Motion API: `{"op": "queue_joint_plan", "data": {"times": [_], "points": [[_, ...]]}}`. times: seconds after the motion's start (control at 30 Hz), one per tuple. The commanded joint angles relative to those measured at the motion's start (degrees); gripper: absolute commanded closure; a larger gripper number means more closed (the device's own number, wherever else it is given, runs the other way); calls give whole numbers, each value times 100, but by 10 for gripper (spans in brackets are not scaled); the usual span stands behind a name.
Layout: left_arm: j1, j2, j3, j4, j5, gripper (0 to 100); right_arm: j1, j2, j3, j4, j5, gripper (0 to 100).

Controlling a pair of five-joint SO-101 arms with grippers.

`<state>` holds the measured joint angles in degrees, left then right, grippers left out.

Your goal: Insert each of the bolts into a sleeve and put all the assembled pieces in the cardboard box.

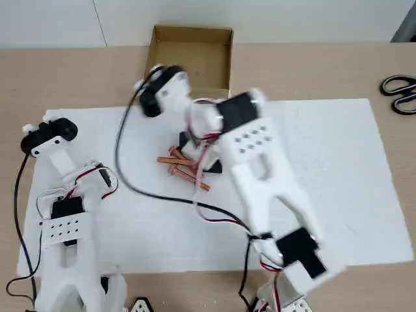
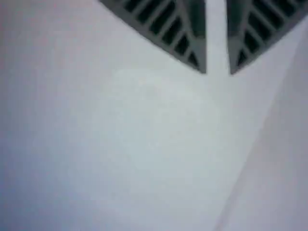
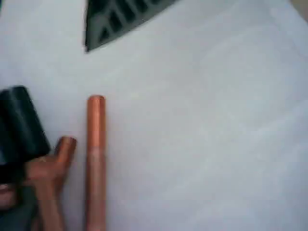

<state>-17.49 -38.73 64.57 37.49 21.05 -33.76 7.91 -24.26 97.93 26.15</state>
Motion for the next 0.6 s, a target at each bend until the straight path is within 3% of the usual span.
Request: {"op": "queue_joint_plan", "data": {"times": [0.0,0.3,0.57], "points": [[-9,-26,-13,-149,26,977,-189,620,-325,92,334,873],[-9,-18,-13,-158,26,977,40,1200,-1538,145,352,876],[-9,-18,-13,-158,26,977,910,1147,-1565,119,-88,875]]}}
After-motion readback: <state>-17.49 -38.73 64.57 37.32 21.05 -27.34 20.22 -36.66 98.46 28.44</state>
